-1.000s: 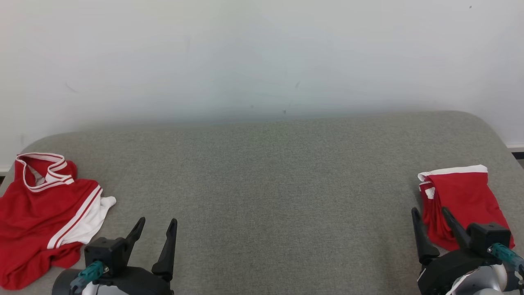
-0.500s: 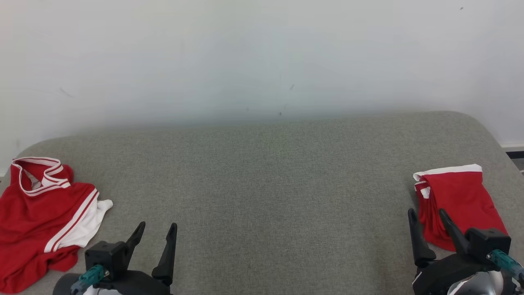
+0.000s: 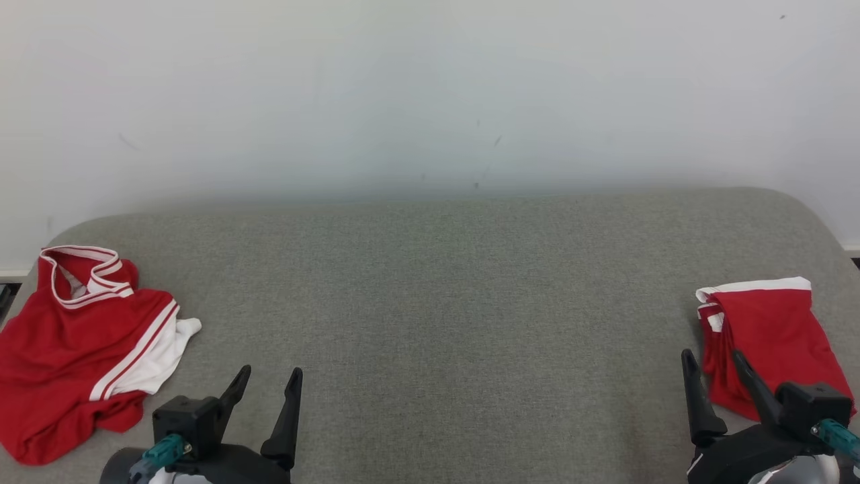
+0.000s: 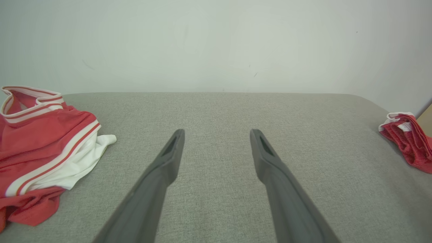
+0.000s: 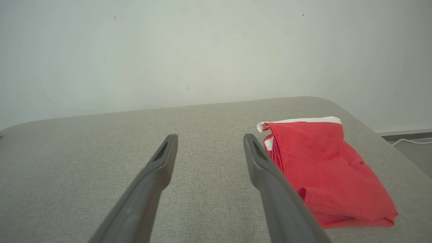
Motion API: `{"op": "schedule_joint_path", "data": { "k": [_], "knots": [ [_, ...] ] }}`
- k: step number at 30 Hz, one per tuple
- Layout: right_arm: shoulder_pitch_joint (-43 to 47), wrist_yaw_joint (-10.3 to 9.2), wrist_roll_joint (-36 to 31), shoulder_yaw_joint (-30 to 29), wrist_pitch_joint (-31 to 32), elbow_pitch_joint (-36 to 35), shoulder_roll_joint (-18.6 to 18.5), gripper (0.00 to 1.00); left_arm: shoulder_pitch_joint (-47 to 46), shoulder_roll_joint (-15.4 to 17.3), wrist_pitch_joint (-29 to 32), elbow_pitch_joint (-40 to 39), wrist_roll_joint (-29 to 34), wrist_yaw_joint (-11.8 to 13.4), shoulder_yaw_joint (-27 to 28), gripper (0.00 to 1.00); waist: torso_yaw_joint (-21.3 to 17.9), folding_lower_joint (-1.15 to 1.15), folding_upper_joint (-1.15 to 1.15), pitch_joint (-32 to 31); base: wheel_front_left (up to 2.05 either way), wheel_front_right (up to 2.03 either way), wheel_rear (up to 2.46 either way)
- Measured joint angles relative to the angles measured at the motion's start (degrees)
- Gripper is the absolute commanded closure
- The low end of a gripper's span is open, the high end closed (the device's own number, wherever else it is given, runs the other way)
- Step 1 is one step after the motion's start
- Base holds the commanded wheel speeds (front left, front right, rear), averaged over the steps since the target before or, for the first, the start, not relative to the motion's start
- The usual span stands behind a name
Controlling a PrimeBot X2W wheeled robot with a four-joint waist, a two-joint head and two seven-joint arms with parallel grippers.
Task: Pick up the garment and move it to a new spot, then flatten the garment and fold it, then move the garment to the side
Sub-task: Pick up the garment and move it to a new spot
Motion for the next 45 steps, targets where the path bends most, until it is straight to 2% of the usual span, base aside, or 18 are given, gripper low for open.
{"op": "schedule_joint_path", "data": {
  "k": [8,15,25,35,45],
  "knots": [
    [0.72,-0.19,0.91,0.33,0.54,-0.40,0.09,0.00,-0.15,0.22,0.47,-0.03,0.16,0.00,-0.30,0.00,4.11,0.00,0.00,0.05,0.00,0.00,0.00],
    [-1.52,0.78,0.90,3.24,1.47,-0.09,1.04,0.00,0.82,1.57,0.46,-1.38,0.59,0.24,1.51,0.00,8.51,0.00,0.00,0.12,0.00,0.00,0.00],
    [-5.45,1.92,0.92,5.97,2.55,1.04,1.96,0.00,4.46,2.43,0.35,-4.88,1.00,0.78,4.91,0.00,16.61,0.00,0.00,0.62,0.00,0.00,0.00],
    [-10.94,2.91,0.82,7.58,3.57,1.83,1.89,0.00,5.08,1.63,-0.60,-6.72,1.08,1.00,7.82,0.00,24.42,0.00,0.00,3.28,0.00,0.00,0.00],
    [-13.37,3.67,0.79,8.70,4.00,5.34,1.91,0.00,5.38,0.64,-1.03,-7.21,1.20,1.02,9.60,0.00,28.11,0.00,0.00,6.06,-0.15,-0.15,-0.15]
  ]
}}
